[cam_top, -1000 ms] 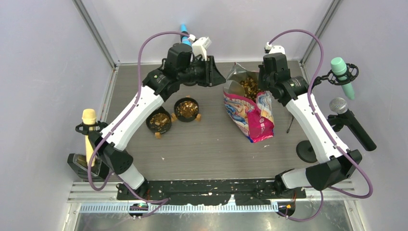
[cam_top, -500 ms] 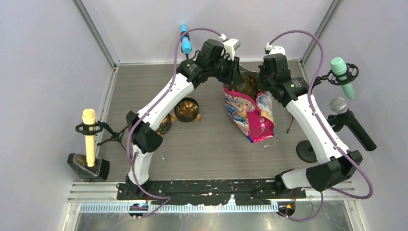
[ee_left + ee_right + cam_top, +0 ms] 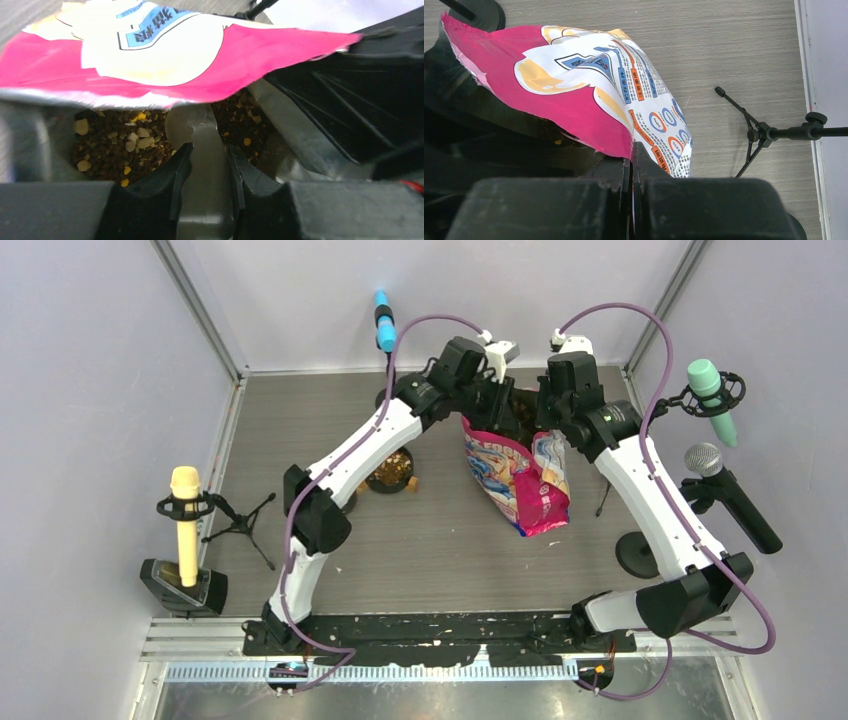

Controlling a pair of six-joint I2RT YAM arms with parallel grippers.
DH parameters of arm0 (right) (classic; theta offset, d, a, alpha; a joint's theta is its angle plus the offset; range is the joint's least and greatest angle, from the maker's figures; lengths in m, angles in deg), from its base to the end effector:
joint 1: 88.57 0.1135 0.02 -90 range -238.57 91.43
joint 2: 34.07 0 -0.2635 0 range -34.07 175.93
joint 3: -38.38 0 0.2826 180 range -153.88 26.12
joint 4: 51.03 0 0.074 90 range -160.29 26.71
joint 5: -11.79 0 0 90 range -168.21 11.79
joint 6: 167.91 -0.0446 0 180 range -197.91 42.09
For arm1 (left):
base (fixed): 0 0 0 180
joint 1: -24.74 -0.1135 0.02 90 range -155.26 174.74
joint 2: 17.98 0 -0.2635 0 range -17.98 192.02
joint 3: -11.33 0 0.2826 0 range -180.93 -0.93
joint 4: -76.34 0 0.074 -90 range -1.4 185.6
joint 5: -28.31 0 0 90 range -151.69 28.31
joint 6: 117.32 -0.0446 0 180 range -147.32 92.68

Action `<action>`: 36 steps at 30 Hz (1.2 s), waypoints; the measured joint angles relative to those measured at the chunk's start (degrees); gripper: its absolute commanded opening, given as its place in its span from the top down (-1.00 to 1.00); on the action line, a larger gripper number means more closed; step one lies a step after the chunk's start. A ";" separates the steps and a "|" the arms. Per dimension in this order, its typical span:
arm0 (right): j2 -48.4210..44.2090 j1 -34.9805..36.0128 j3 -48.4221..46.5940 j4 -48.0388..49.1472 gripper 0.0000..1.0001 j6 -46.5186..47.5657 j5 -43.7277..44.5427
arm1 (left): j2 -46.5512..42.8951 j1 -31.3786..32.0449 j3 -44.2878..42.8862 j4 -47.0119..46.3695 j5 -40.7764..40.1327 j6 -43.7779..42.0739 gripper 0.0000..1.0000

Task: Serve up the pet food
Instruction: Collect the pet food from the pet food bag.

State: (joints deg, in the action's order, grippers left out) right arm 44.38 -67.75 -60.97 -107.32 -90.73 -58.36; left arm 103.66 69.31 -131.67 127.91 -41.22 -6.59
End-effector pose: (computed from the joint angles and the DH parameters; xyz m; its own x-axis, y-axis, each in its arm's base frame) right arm 0.3099 0.1016 0.4053 -0.5446 0.0162 -0.8385 0.0464 0.9989 -0.0109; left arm 0.3605 -0.3771 0.3825 -0.6442 0.1691 -0.7460 0.6894 0.5508 -0.4705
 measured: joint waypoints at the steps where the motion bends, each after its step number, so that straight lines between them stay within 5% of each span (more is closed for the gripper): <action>1: -0.02 0.00 0.00 0.00 0.90 0.00 0.00 | 0.74 0.22 0.00 0.02 0.28 0.02 1.00; 14: -0.13 0.00 0.26 0.22 0.90 0.00 0.07 | 3.45 -0.11 0.09 -1.84 6.88 6.19 1.00; 36: -0.63 0.04 0.63 -0.04 0.90 0.44 1.22 | 2.73 -4.96 12.41 -28.11 25.38 36.28 1.00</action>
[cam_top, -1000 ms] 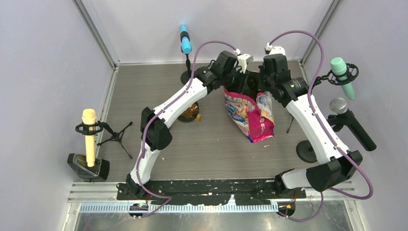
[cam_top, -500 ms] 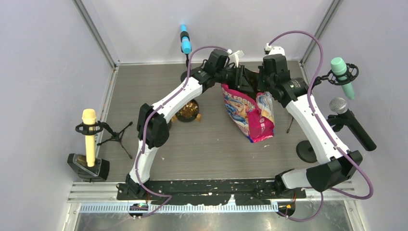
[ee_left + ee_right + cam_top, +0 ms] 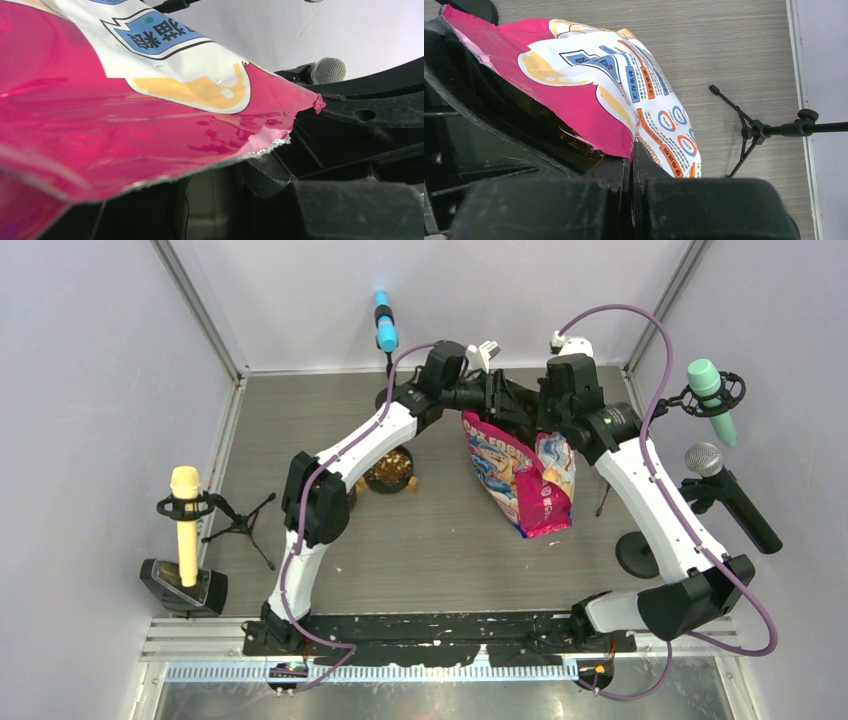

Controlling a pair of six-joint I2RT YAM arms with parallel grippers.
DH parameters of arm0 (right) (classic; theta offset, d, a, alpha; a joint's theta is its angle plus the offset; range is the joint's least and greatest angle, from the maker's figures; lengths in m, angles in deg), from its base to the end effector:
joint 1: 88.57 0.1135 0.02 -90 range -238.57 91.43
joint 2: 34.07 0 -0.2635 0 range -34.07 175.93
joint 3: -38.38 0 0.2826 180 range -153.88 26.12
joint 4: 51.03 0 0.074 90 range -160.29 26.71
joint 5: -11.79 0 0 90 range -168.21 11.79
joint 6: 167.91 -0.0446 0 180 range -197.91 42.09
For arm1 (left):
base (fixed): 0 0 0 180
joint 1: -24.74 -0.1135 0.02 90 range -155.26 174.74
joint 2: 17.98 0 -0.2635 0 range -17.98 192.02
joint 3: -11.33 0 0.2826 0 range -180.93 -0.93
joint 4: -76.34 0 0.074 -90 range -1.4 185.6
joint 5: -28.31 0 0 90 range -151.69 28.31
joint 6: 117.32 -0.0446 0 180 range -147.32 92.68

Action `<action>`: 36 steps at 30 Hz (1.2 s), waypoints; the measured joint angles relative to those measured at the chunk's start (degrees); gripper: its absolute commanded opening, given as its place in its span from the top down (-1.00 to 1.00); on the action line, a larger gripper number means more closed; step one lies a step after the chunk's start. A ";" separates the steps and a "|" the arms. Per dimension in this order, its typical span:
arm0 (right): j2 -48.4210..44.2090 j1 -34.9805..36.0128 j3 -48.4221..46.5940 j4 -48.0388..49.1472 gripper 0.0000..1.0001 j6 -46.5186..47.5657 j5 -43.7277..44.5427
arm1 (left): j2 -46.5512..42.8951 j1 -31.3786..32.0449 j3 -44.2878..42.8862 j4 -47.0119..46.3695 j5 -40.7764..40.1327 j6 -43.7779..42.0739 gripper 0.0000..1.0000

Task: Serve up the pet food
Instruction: Collect the pet food from the pet food bag.

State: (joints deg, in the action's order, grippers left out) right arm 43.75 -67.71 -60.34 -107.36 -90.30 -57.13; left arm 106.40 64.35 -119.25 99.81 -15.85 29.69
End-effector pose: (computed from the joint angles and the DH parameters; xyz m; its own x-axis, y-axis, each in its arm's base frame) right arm 0.3072 0.0999 0.4049 -0.5416 0.0079 -0.8406 0.0592 0.9978 -0.0288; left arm 0.4034 -0.3754 0.3303 -0.9398 0.0192 -0.3413 0.3374 0.2132 -0.9169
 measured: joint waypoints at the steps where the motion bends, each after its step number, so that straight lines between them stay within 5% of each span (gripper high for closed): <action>1: -0.09 0.00 0.00 -0.09 0.90 0.00 0.13 | -0.09 -0.02 0.20 -0.26 0.17 0.46 1.00; 36: -0.70 -0.28 0.22 -0.50 0.90 -0.59 2.38 | -21.00 -7.21 10.82 6.25 -6.60 3.80 1.00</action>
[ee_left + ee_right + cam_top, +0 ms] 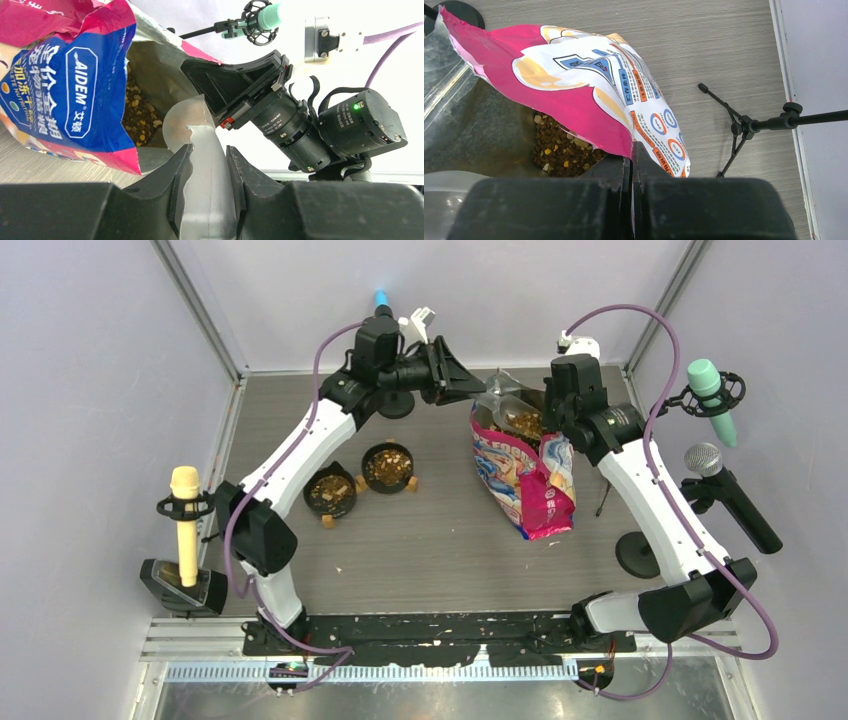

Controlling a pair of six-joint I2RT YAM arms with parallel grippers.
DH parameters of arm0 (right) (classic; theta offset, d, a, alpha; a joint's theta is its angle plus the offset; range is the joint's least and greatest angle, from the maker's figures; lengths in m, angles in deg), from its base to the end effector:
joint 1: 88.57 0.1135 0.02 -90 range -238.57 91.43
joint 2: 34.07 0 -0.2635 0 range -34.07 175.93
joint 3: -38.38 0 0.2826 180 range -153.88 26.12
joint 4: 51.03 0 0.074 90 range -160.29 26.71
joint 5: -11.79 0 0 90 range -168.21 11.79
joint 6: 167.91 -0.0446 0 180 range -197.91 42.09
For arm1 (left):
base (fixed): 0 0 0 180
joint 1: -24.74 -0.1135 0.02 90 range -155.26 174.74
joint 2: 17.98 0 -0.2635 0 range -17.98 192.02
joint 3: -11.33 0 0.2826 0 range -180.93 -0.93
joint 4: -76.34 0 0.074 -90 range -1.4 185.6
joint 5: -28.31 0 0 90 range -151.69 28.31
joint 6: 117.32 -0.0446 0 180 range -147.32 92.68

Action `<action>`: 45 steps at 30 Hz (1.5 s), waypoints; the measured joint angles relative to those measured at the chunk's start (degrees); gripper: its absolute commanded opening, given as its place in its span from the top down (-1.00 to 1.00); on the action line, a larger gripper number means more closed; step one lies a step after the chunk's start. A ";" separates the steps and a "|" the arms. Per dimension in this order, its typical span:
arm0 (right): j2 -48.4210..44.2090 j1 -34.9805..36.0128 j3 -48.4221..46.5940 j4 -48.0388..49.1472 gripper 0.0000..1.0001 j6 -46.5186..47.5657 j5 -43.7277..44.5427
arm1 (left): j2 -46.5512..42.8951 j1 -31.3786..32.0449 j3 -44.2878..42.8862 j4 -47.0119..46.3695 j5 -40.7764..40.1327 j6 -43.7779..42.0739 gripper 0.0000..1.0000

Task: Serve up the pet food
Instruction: Collect the pet food from the pet food bag, then pour the pet food into the pet food bowl.

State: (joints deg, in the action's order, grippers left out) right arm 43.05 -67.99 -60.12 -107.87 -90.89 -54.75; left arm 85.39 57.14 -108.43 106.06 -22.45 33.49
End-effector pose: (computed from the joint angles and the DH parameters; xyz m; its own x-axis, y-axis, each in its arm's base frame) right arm 0.3040 0.0952 0.4067 -0.5335 0.0198 -0.8456 0.1036 0.9937 -0.0421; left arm 0.3713 -0.2691 0.4246 -0.9109 -0.2227 -0.3472 0.2859 0.2659 -0.9206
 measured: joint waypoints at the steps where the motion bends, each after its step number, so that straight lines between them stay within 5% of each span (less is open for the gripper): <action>1: 0.00 0.00 0.00 -0.02 0.90 -0.04 0.00 | -0.50 -0.42 0.83 -0.52 0.02 0.39 1.00; 13: 0.00 0.00 0.00 -0.04 0.90 -0.07 0.00 | -2.47 -4.59 10.34 -5.66 0.04 3.91 1.00; 21: 0.00 -0.04 0.00 -0.07 0.90 -0.09 0.00 | -3.98 -7.50 18.73 -18.16 2.45 14.58 1.00; 45: 0.00 -0.52 0.00 -0.07 0.90 -0.33 0.00 | -4.02 -9.01 23.71 -37.00 4.79 27.76 1.00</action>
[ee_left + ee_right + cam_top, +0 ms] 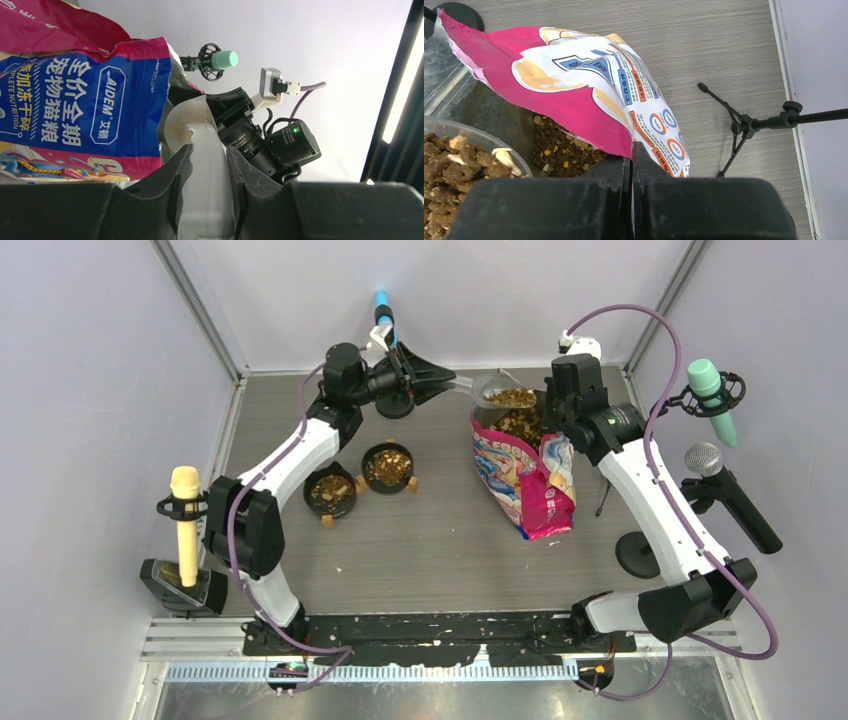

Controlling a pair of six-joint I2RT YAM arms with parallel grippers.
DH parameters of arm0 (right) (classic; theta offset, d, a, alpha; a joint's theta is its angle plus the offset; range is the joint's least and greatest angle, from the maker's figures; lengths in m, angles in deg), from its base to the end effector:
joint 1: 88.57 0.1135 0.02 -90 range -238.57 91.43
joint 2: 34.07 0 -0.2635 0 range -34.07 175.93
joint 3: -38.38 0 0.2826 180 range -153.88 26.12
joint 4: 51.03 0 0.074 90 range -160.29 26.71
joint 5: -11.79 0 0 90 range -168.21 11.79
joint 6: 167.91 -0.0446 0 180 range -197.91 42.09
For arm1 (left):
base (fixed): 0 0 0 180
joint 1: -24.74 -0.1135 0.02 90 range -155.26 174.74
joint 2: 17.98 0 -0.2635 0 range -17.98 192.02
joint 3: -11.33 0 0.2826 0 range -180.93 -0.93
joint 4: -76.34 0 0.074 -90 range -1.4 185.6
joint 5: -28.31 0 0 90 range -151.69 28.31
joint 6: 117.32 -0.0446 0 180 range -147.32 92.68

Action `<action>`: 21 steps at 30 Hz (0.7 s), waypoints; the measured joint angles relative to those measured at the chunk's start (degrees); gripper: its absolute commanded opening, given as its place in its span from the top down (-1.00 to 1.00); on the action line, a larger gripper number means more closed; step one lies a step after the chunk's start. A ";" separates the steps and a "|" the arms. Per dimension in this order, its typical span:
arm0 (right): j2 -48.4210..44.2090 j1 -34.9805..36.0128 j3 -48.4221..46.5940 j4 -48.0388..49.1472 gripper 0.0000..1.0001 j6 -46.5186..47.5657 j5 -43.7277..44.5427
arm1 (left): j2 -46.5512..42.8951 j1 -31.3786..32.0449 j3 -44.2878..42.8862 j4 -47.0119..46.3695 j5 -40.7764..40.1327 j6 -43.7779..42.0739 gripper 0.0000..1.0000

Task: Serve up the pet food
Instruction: Pour the pet food into the pet food bowl.

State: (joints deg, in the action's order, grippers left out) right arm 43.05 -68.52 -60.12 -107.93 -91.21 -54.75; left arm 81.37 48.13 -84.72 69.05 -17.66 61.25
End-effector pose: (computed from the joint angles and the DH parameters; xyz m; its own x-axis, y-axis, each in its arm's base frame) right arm 0.3048 0.0923 0.4066 -0.5335 0.0300 -0.8453 0.1157 0.9926 -0.0379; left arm 0.4014 -0.2074 0.3646 -0.9199 -0.3852 -0.0732 0.0868 -0.0180 -0.9961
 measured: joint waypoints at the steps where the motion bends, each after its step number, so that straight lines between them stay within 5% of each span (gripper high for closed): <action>1: 0.00 -0.02 0.00 0.00 0.90 -0.02 0.00 | 0.00 -0.17 0.44 -0.48 0.04 0.37 1.00; 21: 0.00 -0.31 0.00 0.00 0.90 -0.46 -0.02 | -0.94 -1.57 3.15 -10.23 -1.01 8.74 1.00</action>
State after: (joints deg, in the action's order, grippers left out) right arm 43.05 -68.82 -60.12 -107.93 -91.67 -54.77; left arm 80.43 46.56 -81.57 58.82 -18.66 70.00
